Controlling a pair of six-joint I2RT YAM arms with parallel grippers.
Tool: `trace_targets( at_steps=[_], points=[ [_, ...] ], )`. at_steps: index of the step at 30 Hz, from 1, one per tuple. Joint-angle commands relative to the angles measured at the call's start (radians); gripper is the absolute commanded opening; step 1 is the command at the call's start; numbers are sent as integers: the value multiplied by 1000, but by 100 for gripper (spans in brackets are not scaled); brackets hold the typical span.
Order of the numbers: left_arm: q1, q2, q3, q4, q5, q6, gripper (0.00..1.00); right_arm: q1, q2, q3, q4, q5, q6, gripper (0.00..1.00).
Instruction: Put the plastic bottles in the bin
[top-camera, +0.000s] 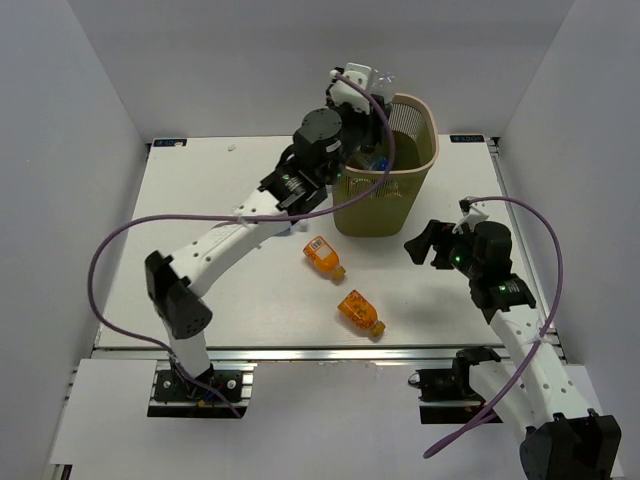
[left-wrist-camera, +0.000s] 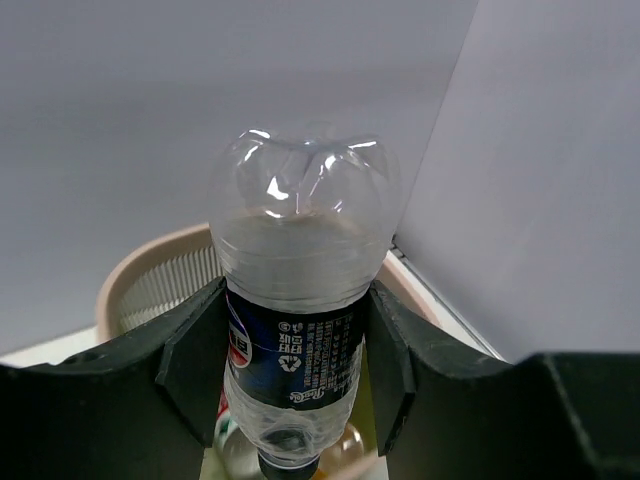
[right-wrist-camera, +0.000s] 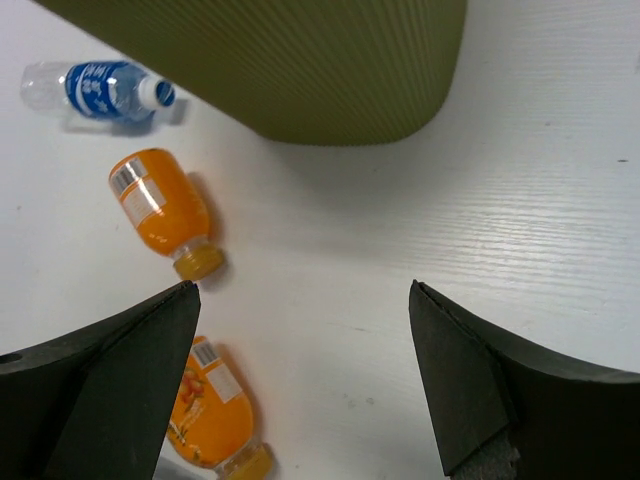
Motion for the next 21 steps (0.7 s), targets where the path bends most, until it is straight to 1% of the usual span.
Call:
trace_targets(
  at_steps=[1,3,4,5,7,8,9,10,12,13,15,17,18,19,21],
  points=[
    [2,82,89,144,4,86,39,-2,10,-10,47,-110,-20,89],
    [13,167,137,192,4,80,41,6,19,-1,35,-142,-39,89],
    [16,196,160,198,1,44,47,12,21,1,35,-153,-42,89],
    [21,251,186,190,5,39,52,29,21,1,35,-163,-49,89],
    [31,299,283,157,10,10,56,49,15,1,35,-174,-78,89],
    [43,317,315,112,25,-1,60,76,13,1,37,-183,-91,89],
    [50,336,355,98,34,-15,81,91,10,-2,47,-203,-98,89],
    [56,336,361,91,42,-47,97,110,9,-2,52,-212,-121,89],
    [80,313,361,77,92,-76,98,168,16,-3,57,-214,-140,89],
    [88,301,355,69,102,-108,98,186,28,3,48,-199,-163,89],
    [122,253,332,54,145,-125,98,245,44,12,32,-167,-180,89],
    [163,206,263,48,160,-170,98,295,70,26,3,-151,-203,89],
    [183,180,233,48,200,-202,98,318,79,29,-3,-124,-210,89],
    [201,122,168,43,217,-222,98,343,94,29,-8,-107,-220,89],
    [263,54,88,37,253,-265,98,424,113,33,-28,-56,-252,89]
  ],
)
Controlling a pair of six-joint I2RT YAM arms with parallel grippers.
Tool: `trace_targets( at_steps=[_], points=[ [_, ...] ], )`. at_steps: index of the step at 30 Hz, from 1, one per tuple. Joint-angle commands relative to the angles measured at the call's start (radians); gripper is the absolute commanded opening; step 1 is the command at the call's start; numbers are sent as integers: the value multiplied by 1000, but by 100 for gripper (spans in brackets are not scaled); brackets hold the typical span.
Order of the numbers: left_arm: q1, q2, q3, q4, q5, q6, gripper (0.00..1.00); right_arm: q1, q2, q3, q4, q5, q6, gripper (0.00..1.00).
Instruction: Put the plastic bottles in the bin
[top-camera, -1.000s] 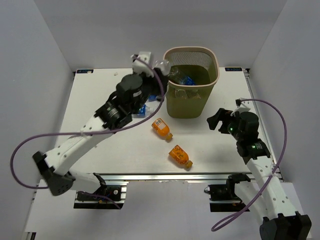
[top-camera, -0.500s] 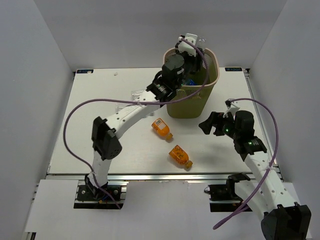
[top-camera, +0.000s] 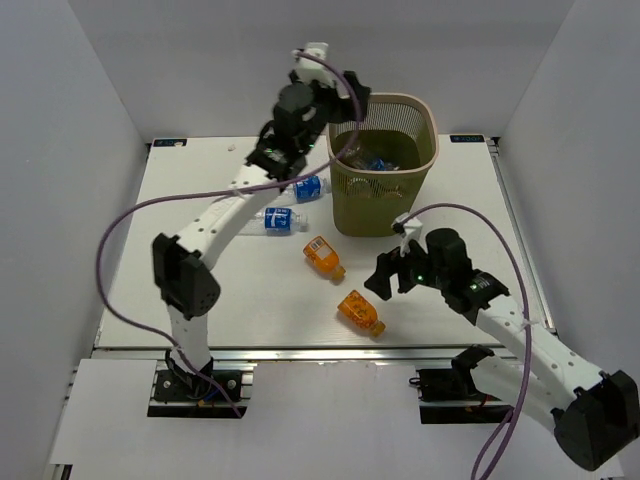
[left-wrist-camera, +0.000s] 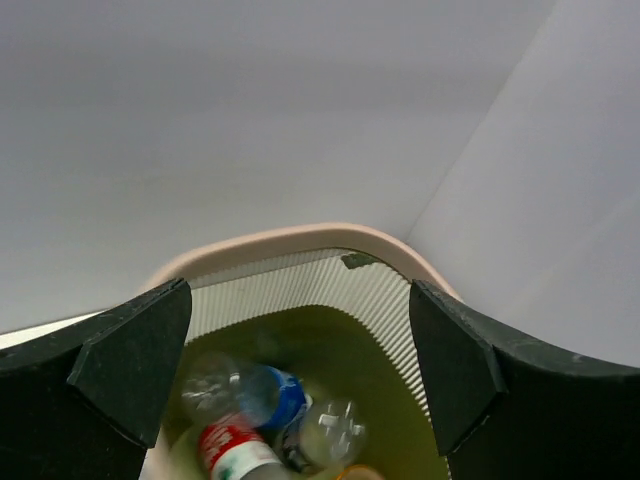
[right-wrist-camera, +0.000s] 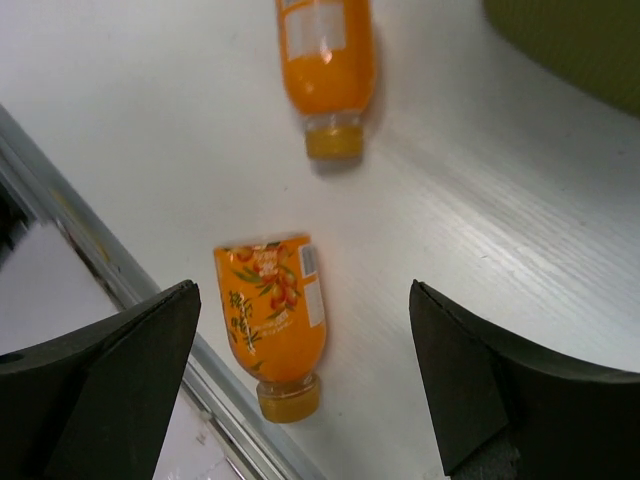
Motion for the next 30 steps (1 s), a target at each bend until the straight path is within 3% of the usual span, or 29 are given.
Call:
trace_targets(
  at_steps=[1,4,8,12,16,25,28,30],
  points=[
    [92,-255,-117,-2,85,-102,98,133,42,43,-32,83,-81,89],
    [127,-398,-353,-2,7,-86,98,216,100,54,-73,170,-116,89],
    [144,-709,-729,-42,-154,-92,98,305,189,71,-92,203,-128,89],
    [168,-913,-992,-163,-341,-266,98,359,257,75,-67,194,-137,89],
    [181,-1036,-1196,-281,-358,-414,98,397,323,68,-37,214,-115,89],
    [184,-1105,-1254,-369,-401,-484,98,416,409,28,49,296,-61,86],
    [184,-1101,-1255,-358,-401,-476,98,416,386,57,40,269,-61,71],
    [184,-1089,-1251,-360,-403,-476,98,416,337,95,23,234,-88,53]
  ],
)
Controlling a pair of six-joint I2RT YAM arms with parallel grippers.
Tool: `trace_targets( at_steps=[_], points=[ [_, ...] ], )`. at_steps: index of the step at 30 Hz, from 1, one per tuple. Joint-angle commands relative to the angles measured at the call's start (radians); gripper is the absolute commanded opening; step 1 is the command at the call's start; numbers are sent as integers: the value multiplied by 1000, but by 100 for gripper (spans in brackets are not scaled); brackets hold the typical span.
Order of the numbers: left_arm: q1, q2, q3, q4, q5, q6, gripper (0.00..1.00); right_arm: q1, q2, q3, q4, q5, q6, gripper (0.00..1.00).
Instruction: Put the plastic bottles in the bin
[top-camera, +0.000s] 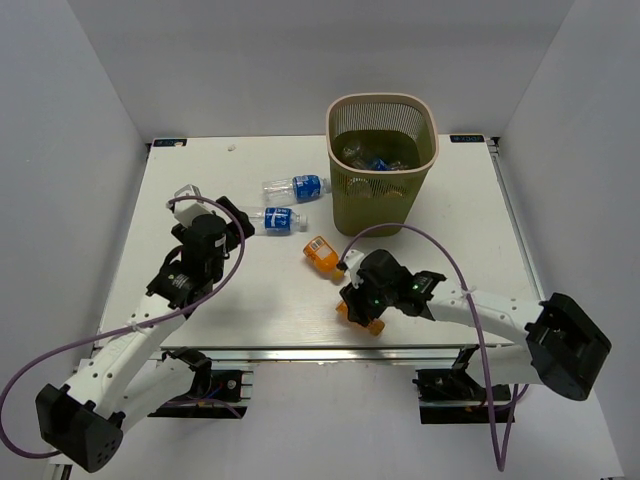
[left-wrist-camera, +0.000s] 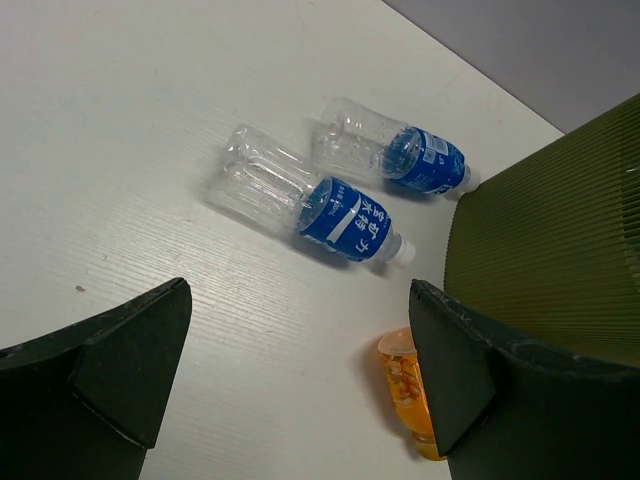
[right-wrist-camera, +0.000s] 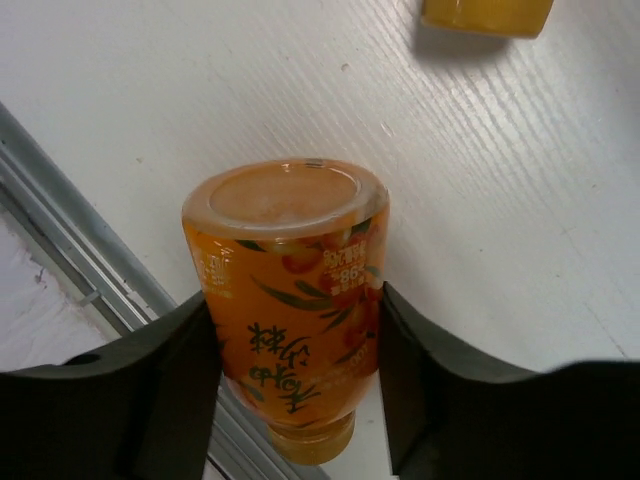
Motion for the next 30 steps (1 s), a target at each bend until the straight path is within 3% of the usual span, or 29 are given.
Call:
trace_targets(
  at_steps=[1,7,12,19,22,28,30],
  points=[
    [3,2,21,-10,-25,-11,98,5,-81,79,23,-44,-19,49],
    [3,16,1,52,-31,-17,98,3,-190,261,87,-217,-127,40],
    [6,73,24,57,-15,-1,98,-27,-117,619,96,11,-141,37],
    [17,77,4,39,-19,-13,98,-292,69,984,103,126,-115,37],
    [18,91,13,23,-8,-13,98,-372,160,1068,52,198,-141,43],
    [18,139,55,-62,-9,-13,98,-460,296,1148,-34,232,-146,89],
    [18,148,61,-76,-2,-17,98,-462,300,1151,-61,225,-184,89]
  ],
)
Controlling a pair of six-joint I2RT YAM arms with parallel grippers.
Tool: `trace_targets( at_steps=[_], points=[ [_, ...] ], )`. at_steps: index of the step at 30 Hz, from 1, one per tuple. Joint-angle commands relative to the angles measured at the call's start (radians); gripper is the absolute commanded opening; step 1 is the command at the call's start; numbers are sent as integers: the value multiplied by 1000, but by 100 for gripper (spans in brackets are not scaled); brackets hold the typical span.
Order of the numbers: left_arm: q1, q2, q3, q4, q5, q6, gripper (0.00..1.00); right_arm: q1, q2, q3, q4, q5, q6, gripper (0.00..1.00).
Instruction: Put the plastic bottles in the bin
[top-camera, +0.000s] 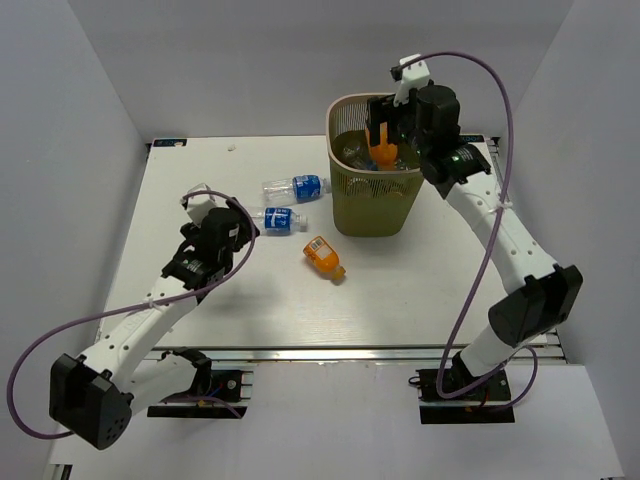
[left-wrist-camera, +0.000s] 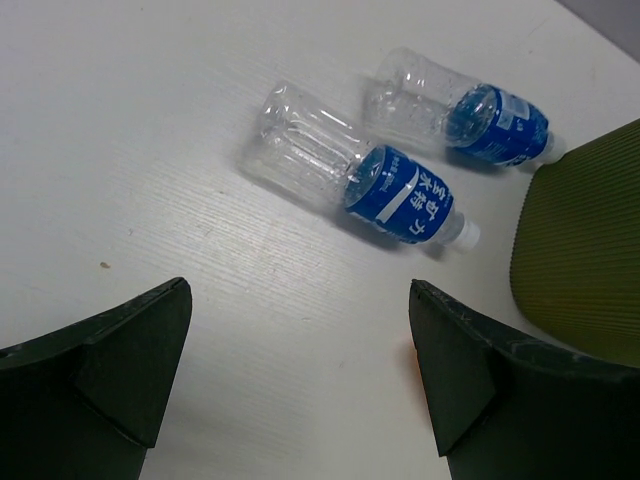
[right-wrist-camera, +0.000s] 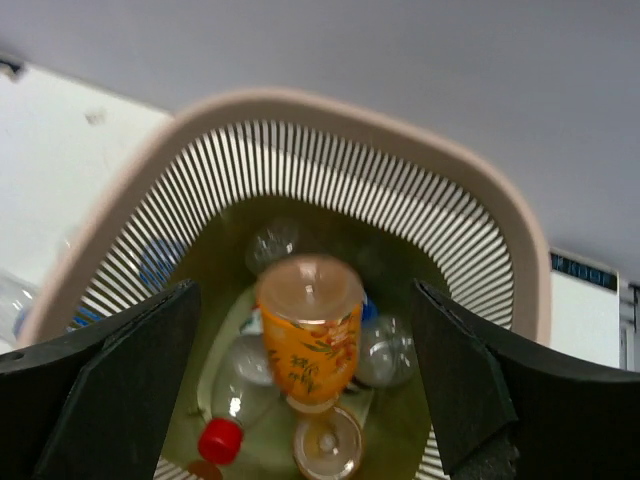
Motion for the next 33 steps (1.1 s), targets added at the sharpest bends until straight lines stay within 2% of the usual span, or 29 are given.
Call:
trace_targets(
  at_steps=[1,3,7,11,14,17,20,23,28,33],
  points=[
    [6,17,47,-57,29,-4,98,-2,-18,54,-46,22,-45,89],
    [6,48,58,-71,53,1,98,-7,-49,31,-18,44,-10,89],
    [6,133,73,-41,188,30,98,-49,-122,19,-17,38,48,89],
    [2,206,70,22,322,44,98,-112,-243,-102,15,82,47,89],
    [-41,267,75,79,405,54,98,-195,-351,-165,22,110,133,89],
    [-147,341,128,96,409,85,98,-296,-428,-253,-12,124,220,89],
    [-195,434,183,98,434,80,98,-400,-480,-366,-44,104,300,90],
    [-201,480,173,162,472,30,98,-492,-543,-510,-21,50,335,89],
    [-210,595,217,199,491,1,98,-571,-595,-717,-1,23,381,89],
    [-210,695,262,219,489,-28,98,-593,-606,-779,23,-53,384,89]
  ],
)
